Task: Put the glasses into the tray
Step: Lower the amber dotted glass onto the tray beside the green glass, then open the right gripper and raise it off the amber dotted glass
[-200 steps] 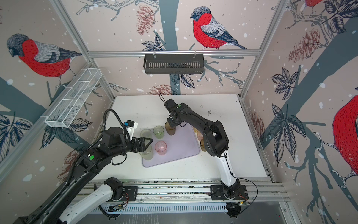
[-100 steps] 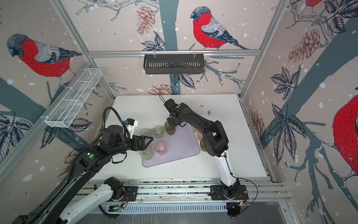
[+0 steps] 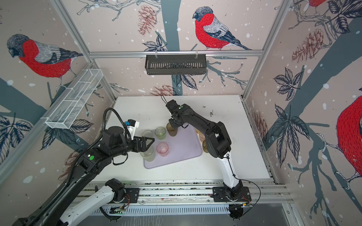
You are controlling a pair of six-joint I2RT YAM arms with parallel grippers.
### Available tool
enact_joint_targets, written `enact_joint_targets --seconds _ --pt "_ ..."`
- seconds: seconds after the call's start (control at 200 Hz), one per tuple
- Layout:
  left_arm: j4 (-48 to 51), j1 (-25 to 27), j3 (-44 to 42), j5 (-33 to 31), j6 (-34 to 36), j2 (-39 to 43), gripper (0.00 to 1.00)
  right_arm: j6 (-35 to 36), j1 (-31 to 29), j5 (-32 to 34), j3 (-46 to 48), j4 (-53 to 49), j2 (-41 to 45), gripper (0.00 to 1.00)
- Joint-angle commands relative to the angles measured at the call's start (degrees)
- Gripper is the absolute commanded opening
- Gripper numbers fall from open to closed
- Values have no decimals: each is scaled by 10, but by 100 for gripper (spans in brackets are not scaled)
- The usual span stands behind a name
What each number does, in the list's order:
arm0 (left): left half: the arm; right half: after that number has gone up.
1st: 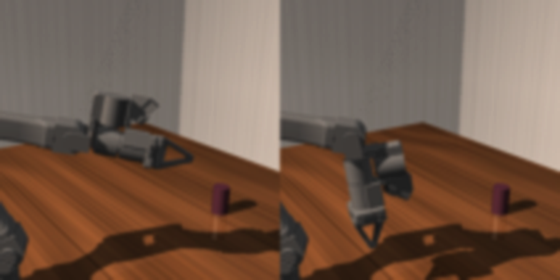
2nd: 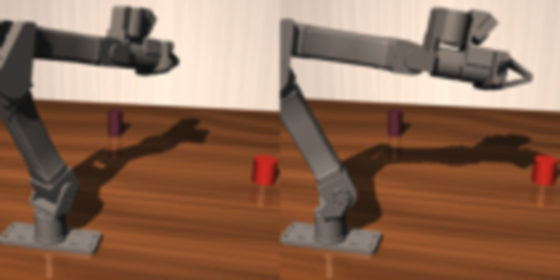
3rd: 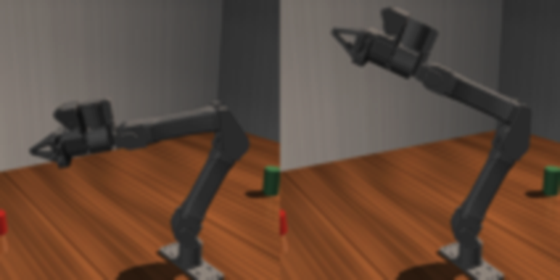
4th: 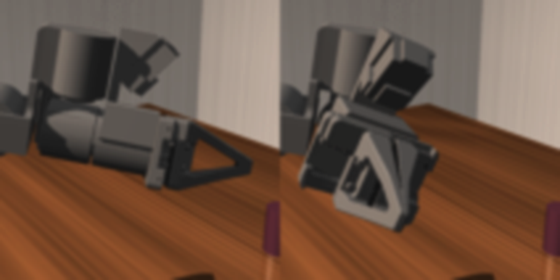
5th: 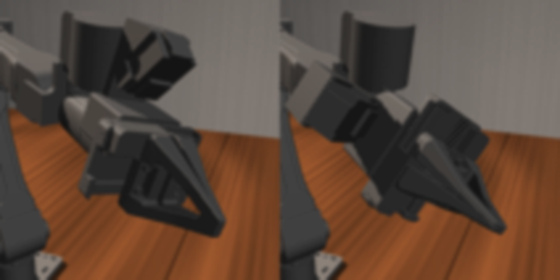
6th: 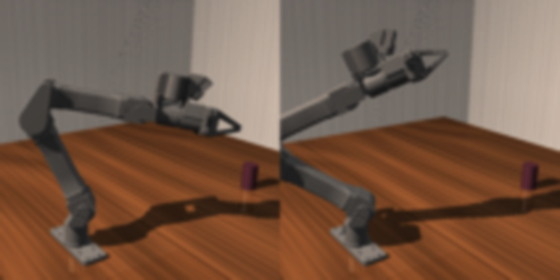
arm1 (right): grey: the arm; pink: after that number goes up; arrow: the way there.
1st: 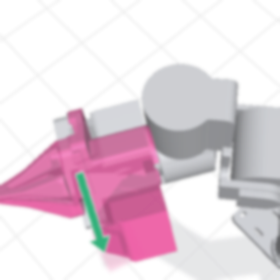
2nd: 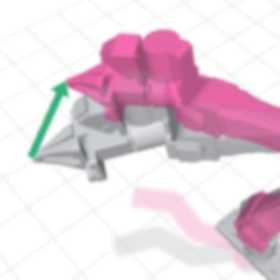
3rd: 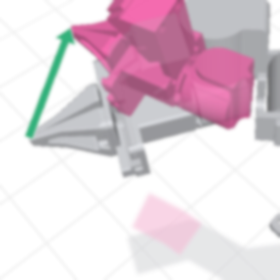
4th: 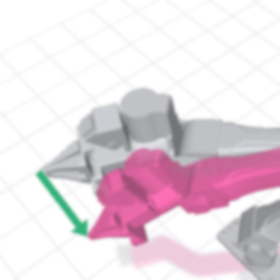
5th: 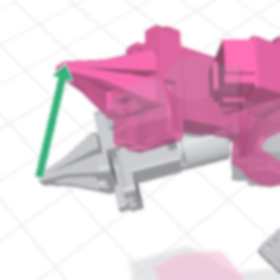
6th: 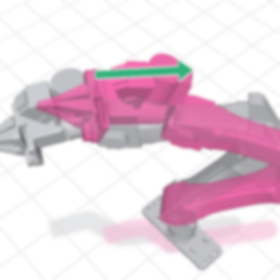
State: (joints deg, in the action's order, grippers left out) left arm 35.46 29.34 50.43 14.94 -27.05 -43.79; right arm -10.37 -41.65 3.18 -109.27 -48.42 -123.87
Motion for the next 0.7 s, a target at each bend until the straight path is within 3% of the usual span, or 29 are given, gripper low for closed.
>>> enact_joint_targets --seconds 0.0,0.31,0.695 --pt "-9 1 6 0 0 2 97 1 -2 4 5 -5 3 12" --pt "-9 1 1 4 1 5 97 -5 -3 8 2 -5 17 36" --pt "-10 0 19 21 21 -25 97 -17 -3 49 -33 -41 57 55"
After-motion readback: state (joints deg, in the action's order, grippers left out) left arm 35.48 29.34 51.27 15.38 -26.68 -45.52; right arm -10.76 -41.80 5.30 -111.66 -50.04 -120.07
